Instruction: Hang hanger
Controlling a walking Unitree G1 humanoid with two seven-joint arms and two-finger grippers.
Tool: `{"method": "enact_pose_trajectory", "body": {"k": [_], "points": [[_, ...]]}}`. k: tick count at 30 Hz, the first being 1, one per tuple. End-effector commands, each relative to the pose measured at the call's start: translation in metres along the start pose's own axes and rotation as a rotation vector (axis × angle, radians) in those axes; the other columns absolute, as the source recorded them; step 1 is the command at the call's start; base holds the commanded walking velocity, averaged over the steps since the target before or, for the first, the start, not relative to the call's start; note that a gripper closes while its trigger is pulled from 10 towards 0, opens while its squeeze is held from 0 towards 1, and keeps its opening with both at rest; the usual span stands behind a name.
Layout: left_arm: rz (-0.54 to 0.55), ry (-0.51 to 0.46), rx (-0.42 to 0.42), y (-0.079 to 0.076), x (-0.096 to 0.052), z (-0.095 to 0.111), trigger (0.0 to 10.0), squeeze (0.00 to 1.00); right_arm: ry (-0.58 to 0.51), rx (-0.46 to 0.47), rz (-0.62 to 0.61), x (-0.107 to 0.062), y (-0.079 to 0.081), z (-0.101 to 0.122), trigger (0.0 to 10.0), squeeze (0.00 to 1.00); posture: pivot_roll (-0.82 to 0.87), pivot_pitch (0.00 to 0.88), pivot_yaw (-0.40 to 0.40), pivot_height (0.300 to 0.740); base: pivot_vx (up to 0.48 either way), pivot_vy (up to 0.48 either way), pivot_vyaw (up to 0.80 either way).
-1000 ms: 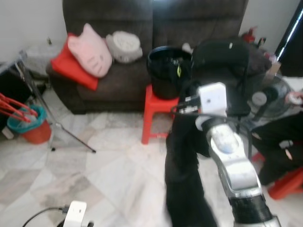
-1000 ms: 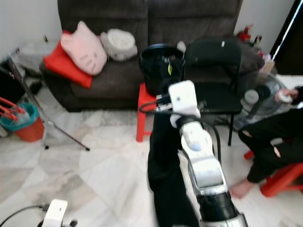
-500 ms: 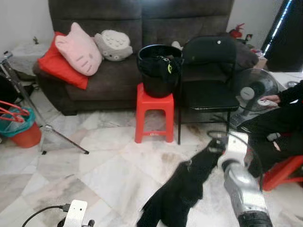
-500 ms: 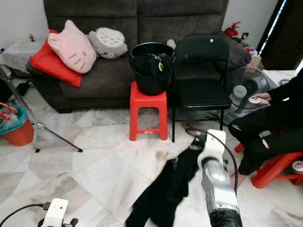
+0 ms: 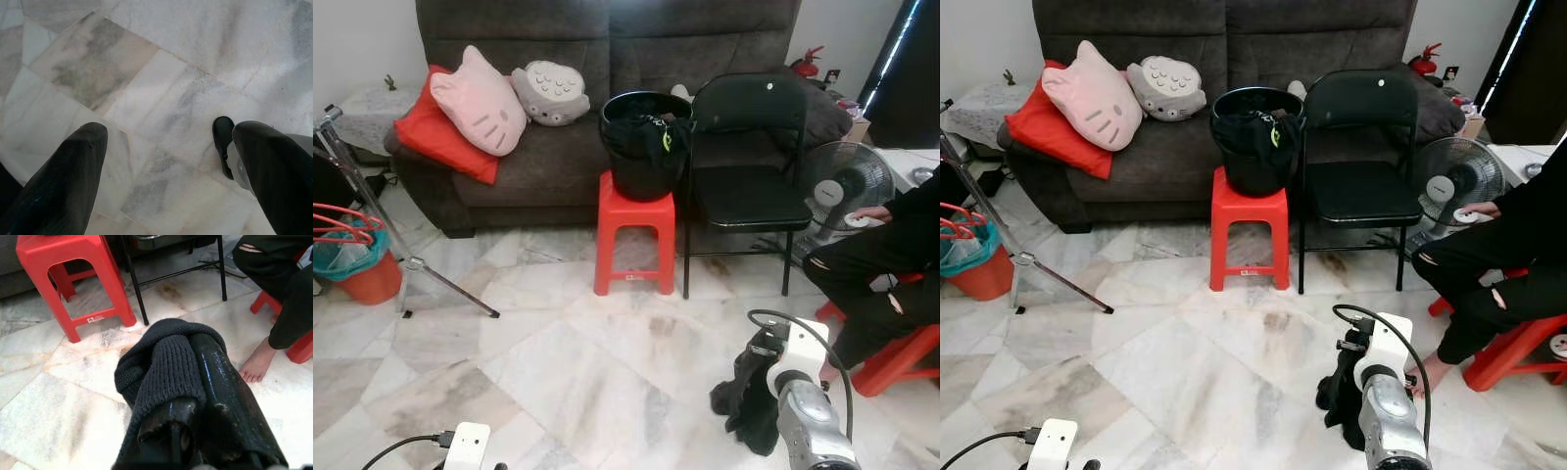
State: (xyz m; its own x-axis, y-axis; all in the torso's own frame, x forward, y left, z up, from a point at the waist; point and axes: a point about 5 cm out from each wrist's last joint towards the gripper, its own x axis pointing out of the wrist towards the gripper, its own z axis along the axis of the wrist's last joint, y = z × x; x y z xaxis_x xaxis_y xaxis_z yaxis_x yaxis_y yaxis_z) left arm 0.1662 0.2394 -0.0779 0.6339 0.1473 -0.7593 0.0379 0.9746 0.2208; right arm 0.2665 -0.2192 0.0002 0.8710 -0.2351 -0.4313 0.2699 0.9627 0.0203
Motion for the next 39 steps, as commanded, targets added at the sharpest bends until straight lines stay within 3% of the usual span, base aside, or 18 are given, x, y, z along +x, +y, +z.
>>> {"method": "enact_pose_trajectory", "body": {"k": [1, 39], "points": [[0.004, 0.012, -0.023, 0.002, -0.003, -0.008, 10.0, 0.0, -0.032, -0.022, -0.007, 0.001, 0.0, 0.002, 10.0, 0.0, 0.06, 0.0, -0.015, 0.74, 0.0, 0.0, 0.8], [0.023, 0.03, -0.033, 0.001, -0.006, -0.017, 10.0, 0.0, -0.121, -0.083, -0.029, 0.004, -0.013, 0.012, 10.0, 0.0, 0.07, 0.0, -0.025, 0.74, 0.0, 0.0, 0.8]]}}
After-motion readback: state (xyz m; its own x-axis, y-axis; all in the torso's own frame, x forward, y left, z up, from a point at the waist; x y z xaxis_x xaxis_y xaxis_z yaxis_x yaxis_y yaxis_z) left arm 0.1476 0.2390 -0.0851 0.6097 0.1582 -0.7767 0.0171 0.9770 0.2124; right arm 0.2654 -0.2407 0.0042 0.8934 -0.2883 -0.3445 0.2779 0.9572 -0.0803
